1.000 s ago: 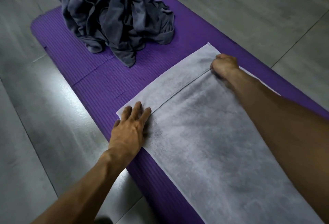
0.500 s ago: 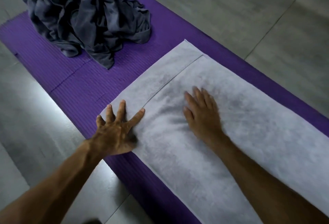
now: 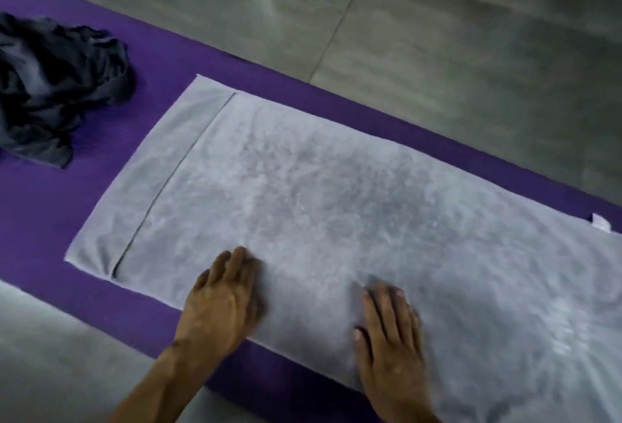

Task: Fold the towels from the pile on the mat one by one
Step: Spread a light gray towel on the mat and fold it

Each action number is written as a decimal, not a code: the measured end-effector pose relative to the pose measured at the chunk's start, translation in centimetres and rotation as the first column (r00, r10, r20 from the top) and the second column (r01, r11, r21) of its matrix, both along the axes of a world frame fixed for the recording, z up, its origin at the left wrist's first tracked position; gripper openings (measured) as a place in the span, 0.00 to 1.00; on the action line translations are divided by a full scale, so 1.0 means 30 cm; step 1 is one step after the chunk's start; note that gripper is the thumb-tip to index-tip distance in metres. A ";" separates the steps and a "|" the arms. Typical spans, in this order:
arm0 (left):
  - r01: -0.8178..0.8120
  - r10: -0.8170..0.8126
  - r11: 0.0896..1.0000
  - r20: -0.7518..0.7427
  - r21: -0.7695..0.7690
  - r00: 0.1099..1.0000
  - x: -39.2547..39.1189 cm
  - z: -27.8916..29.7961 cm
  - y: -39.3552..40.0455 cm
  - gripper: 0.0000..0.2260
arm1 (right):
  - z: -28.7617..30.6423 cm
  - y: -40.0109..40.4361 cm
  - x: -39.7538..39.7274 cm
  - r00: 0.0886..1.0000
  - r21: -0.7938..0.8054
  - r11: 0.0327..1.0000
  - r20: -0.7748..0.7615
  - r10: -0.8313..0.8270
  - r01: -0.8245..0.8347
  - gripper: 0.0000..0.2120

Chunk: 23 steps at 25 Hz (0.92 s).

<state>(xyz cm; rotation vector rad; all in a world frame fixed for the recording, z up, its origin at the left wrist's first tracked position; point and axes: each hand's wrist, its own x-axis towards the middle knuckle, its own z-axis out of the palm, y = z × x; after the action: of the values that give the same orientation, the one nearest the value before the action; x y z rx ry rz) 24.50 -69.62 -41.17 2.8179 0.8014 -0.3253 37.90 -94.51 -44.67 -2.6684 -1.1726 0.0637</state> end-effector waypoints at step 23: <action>0.729 -0.712 0.682 0.178 -0.050 0.679 0.198 -0.025 -0.821 0.18 | 0.123 -1.039 0.171 0.042 0.028 0.032 -0.517 -0.855 0.999 0.11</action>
<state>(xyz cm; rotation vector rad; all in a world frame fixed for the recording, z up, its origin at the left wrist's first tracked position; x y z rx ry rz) 30.45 -94.24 -41.92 2.8600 -0.4123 -0.2499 43.02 -125.69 -40.97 -2.2645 0.8983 0.0734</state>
